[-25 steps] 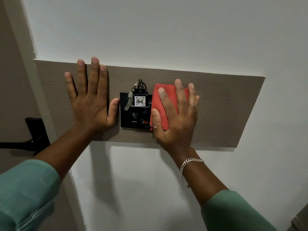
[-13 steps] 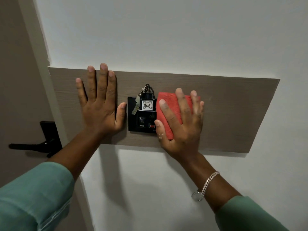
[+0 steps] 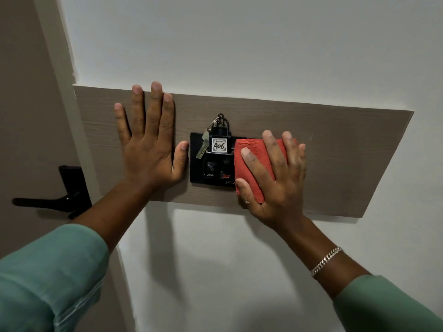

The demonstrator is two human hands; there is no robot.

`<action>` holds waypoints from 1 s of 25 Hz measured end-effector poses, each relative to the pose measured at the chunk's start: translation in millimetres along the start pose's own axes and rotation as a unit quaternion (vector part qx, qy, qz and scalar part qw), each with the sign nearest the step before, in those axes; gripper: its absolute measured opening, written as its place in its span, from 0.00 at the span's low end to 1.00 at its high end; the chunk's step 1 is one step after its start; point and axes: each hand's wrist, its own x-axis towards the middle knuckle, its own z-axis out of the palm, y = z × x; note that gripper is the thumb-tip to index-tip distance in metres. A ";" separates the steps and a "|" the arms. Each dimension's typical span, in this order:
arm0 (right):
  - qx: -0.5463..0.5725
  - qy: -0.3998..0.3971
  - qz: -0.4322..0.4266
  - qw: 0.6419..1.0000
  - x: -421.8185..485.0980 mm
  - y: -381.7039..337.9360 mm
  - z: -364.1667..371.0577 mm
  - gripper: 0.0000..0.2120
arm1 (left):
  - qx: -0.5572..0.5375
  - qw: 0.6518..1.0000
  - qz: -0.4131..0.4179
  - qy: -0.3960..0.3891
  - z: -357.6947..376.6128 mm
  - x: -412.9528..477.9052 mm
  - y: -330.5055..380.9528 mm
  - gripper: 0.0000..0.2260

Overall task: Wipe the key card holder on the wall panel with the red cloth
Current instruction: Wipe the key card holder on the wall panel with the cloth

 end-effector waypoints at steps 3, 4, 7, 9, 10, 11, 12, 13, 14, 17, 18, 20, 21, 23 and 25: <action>0.028 0.025 0.107 0.994 14.8 -26.7 3.2 0.21 | 0.005 1.000 0.000 -0.002 -0.3 -0.2 -1.6 0.33; 0.036 0.024 0.115 0.992 16.3 -32.4 4.3 0.21 | 0.006 1.000 -0.001 -0.002 -0.9 0.0 -2.1 0.34; 0.014 -0.004 0.001 1.000 0.4 -8.0 -0.4 0.22 | -0.002 1.000 -0.001 -0.008 -0.5 0.7 -1.0 0.34; 0.006 -0.021 -0.041 0.999 -3.9 5.5 -4.2 0.22 | 0.001 1.000 -0.003 -0.007 -0.3 0.3 -1.3 0.34; 0.016 -0.016 -0.008 1.000 0.1 1.2 -3.8 0.21 | 0.001 1.000 -0.003 -0.008 0.1 -0.3 -1.9 0.34; 0.031 -0.001 0.047 0.998 7.4 -9.2 -2.2 0.21 | -0.001 1.000 -0.003 -0.010 0.1 -0.8 -2.4 0.34; 0.044 0.014 0.093 0.995 15.3 -21.3 -0.4 0.20 | -0.003 1.000 -0.002 -0.011 -0.2 -1.2 -2.7 0.34; 0.053 0.024 0.110 0.992 20.6 -29.6 1.6 0.20 | -0.004 1.000 -0.002 -0.011 -1.1 -1.3 -2.5 0.34; 0.055 0.027 0.097 0.993 22.3 -31.4 2.5 0.20 | -0.005 1.000 -0.001 -0.010 -1.8 -0.8 -2.2 0.34; 0.022 0.012 -0.031 0.999 6.5 -1.3 -1.6 0.21 | -0.010 1.000 0.000 -0.010 -1.7 0.7 -2.2 0.34; 0.008 0.007 -0.055 0.998 1.7 7.5 -3.4 0.22 | -0.009 1.000 0.000 -0.009 -1.3 -0.3 -1.7 0.34; 0.008 0.017 -0.018 1.000 2.2 4.1 -0.6 0.22 | -0.008 1.000 0.000 -0.007 -0.8 -1.8 -1.5 0.34; 0.017 0.032 0.029 0.999 6.6 -4.7 2.1 0.21 | -0.011 1.000 0.001 -0.010 -0.9 -1.6 -1.6 0.34; 0.031 0.037 0.073 0.996 12.6 -18.9 5.4 0.23 | -0.009 1.000 0.001 -0.013 -1.4 -0.7 -2.0 0.34; 0.019 0.010 0.010 1.000 1.9 -13.1 3.6 0.27 | -0.011 1.000 -0.001 -0.018 -2.2 -1.0 -2.2 0.34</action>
